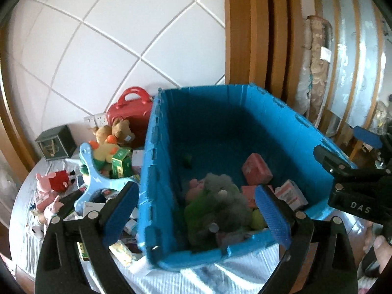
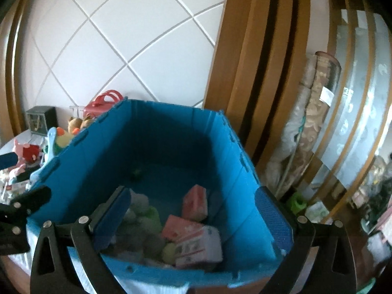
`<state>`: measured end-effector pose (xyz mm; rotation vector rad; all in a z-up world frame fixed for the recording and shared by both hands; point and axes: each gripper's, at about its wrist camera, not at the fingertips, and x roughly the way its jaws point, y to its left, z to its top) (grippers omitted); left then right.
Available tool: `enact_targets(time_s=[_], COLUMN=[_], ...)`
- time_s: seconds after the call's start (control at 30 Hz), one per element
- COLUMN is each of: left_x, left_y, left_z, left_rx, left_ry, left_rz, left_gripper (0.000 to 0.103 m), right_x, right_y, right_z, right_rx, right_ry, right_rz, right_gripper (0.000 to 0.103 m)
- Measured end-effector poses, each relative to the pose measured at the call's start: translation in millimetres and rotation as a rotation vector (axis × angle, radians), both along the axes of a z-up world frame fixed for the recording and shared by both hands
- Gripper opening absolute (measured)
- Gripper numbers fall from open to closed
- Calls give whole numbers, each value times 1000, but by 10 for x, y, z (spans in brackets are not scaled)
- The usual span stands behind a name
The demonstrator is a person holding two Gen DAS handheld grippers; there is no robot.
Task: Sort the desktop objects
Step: 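Move both tools back from the bin toward the pile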
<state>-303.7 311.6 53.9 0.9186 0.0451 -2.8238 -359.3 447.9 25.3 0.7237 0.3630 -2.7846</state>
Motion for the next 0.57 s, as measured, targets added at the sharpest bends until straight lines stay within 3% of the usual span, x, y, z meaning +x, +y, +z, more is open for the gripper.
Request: enact_targets(time_s=[0.27, 0.57], left_x=[351, 743], left_y=[-134, -315], left_z=[-16, 41], left_rx=[3, 1], left_ry=[-17, 9], left_rz=[-39, -14], left_gripper=[97, 97], right_x=[368, 757], right_y=[-38, -196], right_z=[9, 21], right_rx=[-49, -42], right_ry=[-80, -85], right_rz=[-29, -57], right_gripper=[103, 103])
